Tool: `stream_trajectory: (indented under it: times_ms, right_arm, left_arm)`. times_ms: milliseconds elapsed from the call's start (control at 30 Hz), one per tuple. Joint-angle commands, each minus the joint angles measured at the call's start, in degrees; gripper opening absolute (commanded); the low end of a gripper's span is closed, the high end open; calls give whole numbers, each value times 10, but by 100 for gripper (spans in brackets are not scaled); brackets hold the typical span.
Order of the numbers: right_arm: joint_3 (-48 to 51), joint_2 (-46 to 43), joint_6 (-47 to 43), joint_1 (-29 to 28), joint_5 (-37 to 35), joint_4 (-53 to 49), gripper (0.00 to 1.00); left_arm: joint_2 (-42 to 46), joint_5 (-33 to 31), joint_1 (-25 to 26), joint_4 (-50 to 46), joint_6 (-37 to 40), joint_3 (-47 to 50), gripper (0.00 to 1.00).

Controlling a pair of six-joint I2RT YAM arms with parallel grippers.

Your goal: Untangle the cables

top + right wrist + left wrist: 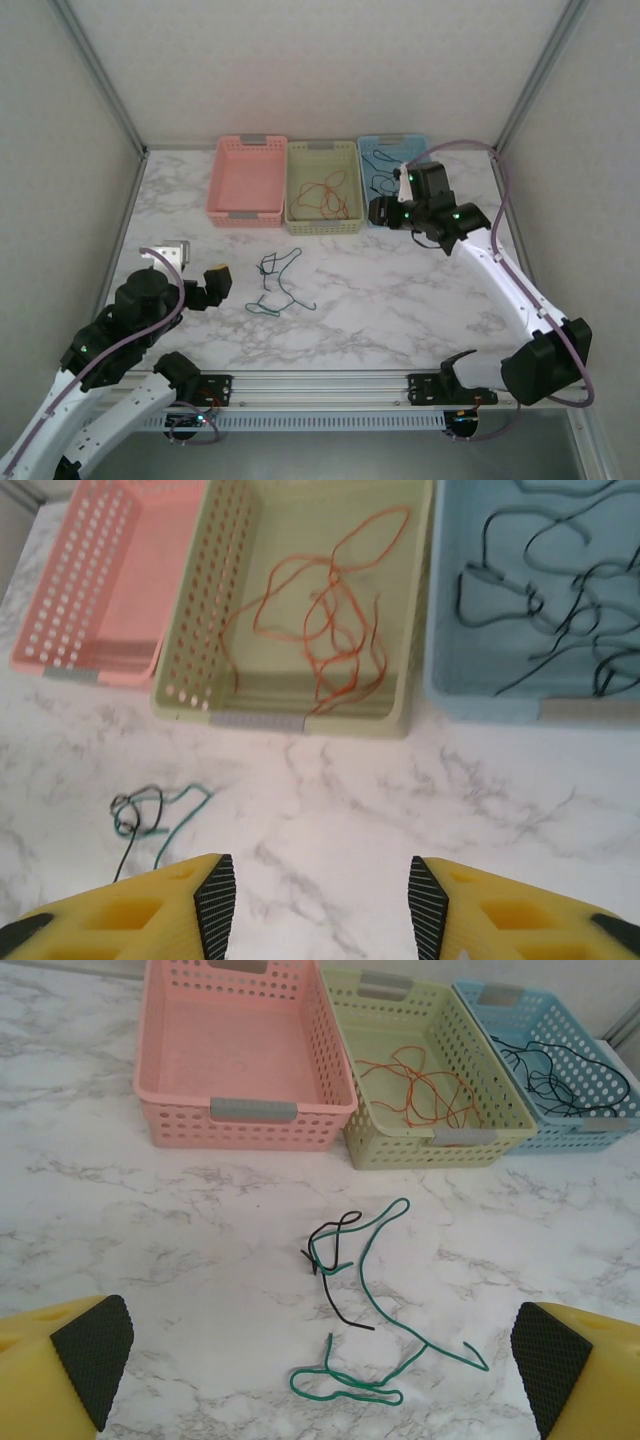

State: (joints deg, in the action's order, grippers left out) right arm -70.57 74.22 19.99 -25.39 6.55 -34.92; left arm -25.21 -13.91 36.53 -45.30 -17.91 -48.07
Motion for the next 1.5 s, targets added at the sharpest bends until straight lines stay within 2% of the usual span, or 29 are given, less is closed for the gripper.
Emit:
stream_trajectory:
  times_ms: [0, 233, 367, 533, 700, 1067, 1200, 1467]
  right_arm:
    - [28, -32, 15, -21, 19, 13, 51]
    - [60, -21, 22, -83, 18, 12, 51]
    - [73, 7, 39, -140, 17, 36, 51]
    - [84, 79, 63, -219, 11, 73, 51]
    - [27, 189, 54, -288, -28, 50, 52]
    - [-56, 350, 74, -330, -26, 52, 45]
    - [-72, 370, 72, -335, -20, 49, 41]
    - [-82, 393, 67, -344, -10, 40, 44]
  left_arm:
    - [-5, 12, -5, -8, -12, -10, 100]
    - [-7, 14, -5, -6, -33, -11, 100]
    - [-10, 17, -5, -4, -43, -13, 100]
    - [-10, 17, -5, -7, -45, -11, 100]
    - [-8, 14, -5, -7, -44, -7, 100]
    - [-4, 10, -5, -7, -44, -5, 100]
    - [-2, 10, -5, -8, -44, -3, 100]
    - [-4, 12, -5, -7, -43, -2, 100]
